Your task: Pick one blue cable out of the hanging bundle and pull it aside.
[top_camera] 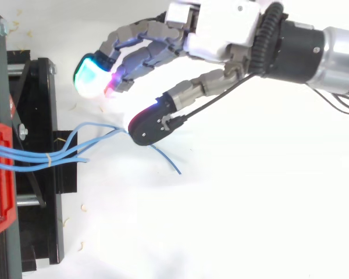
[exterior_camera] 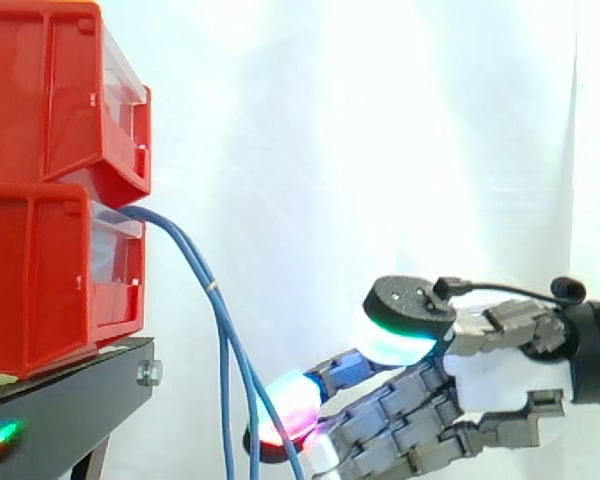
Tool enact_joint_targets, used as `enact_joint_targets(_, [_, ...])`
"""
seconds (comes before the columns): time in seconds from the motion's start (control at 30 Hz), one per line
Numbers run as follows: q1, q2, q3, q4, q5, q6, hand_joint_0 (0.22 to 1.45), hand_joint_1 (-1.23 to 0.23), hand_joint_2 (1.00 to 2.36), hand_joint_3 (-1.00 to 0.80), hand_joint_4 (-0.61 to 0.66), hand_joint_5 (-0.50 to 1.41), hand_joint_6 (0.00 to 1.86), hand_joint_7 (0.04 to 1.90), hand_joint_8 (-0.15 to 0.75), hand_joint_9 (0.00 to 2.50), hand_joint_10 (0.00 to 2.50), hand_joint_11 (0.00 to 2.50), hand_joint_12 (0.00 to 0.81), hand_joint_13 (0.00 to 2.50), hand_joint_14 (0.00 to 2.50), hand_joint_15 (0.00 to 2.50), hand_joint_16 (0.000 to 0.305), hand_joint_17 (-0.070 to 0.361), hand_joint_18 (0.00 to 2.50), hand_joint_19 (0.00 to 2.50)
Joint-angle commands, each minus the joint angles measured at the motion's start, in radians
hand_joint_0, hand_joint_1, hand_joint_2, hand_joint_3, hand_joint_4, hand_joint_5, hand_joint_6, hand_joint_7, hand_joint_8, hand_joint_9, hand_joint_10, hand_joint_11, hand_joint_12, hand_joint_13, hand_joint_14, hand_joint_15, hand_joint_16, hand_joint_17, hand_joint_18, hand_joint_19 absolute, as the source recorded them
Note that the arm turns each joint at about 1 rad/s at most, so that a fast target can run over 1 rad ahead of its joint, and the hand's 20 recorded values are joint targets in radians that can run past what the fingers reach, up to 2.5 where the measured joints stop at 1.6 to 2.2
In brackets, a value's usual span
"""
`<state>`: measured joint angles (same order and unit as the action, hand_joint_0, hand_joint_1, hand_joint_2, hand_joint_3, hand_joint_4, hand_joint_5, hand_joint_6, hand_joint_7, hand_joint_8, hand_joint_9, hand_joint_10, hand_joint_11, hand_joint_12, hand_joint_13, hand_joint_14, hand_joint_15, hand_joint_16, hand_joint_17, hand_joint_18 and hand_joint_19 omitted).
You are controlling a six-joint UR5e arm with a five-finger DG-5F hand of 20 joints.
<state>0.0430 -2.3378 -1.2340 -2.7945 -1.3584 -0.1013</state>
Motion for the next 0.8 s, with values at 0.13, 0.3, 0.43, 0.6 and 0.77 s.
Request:
enact_joint_targets(0.13, [0.032, -0.032, 0.008, 0.156, 0.005, -0.058, 0.48, -0.8, 1.0, -0.5, 0.22, -0.18, 0.5, 0.75, 0.301, 0.69, 0.02, 0.53, 0.379, 0.6, 0.02, 0.44, 0.042, 0.094, 0.33, 0.36])
enact_joint_targets(0.3, [0.066, -0.032, 0.011, 0.21, 0.005, -0.129, 0.48, -0.8, 1.0, -0.5, 0.22, -0.17, 0.5, 0.77, 0.3, 0.69, 0.02, 0.54, 0.377, 0.6, 0.02, 0.44, 0.041, 0.093, 0.32, 0.36])
enact_joint_targets(0.43, [0.086, -0.034, 0.011, 0.236, 0.008, -0.14, 0.48, -0.8, 1.0, -0.5, 0.23, -0.17, 0.5, 0.78, 0.302, 0.7, 0.02, 0.54, 0.379, 0.6, 0.02, 0.44, 0.041, 0.093, 0.33, 0.37])
enact_joint_targets(0.6, [0.11, -0.052, 0.013, 0.245, 0.027, -0.135, 0.48, -0.8, 1.0, -0.5, 0.24, -0.16, 0.5, 0.8, 0.306, 0.71, 0.02, 0.55, 0.38, 0.61, 0.02, 0.44, 0.041, 0.093, 0.33, 0.38])
enact_joint_targets(0.77, [0.113, -0.066, 0.027, 0.273, 0.03, -0.123, 0.48, -0.8, 1.0, -0.5, 0.25, -0.15, 0.5, 0.82, 0.308, 0.72, 0.02, 0.55, 0.381, 0.62, 0.02, 0.45, 0.042, 0.093, 0.35, 0.38])
